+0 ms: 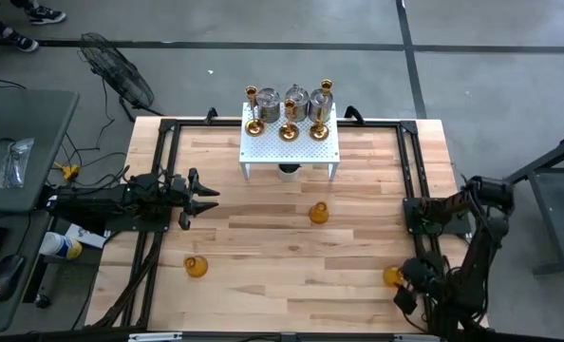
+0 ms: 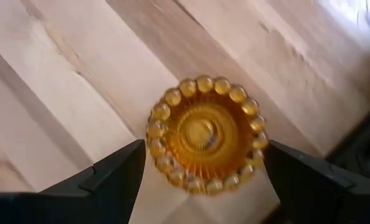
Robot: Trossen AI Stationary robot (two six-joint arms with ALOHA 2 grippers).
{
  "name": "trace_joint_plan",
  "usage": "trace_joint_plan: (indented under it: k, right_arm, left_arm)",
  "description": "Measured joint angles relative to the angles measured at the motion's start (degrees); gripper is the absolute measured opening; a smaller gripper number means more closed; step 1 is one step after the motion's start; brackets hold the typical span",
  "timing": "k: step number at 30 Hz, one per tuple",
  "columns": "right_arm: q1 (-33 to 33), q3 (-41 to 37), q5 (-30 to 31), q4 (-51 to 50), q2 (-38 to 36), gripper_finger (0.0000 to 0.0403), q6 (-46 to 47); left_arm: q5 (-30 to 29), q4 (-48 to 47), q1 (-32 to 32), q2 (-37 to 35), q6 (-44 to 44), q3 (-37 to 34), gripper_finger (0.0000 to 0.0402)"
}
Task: Pick & Place candle stick holders
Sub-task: Put the bottom right gold candle holder on the shelf
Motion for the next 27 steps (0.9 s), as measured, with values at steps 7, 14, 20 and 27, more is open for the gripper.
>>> trace_joint_plan:
  k: [7, 14, 20, 27]
  right_arm:
    - [0.5, 0.0, 4.2, 0.7, 3.9, 0.0311, -0.2]
    - [0.5, 0.0, 8.8, -1.1, 3.6, 0.0269, -1.1]
    - [0.5, 0.0, 9.8, -0.9, 3.5, 0.0220, -1.2]
    - [0.4, -0.1, 10.8, -0.8, 3.5, 0.0170, -0.9]
  left_arm:
    - [0.0, 0.0, 0.0, 0.0, 0.0, 0.0, 0.0152]
    - [0.0, 0.0, 0.0, 0.0, 0.0, 0.0, 0.0152]
    - [0.0, 0.0, 0.0, 0.0, 0.0, 0.0, 0.0152]
    - [0.0, 0.0, 0.0, 0.0, 0.0, 0.0, 0.0152]
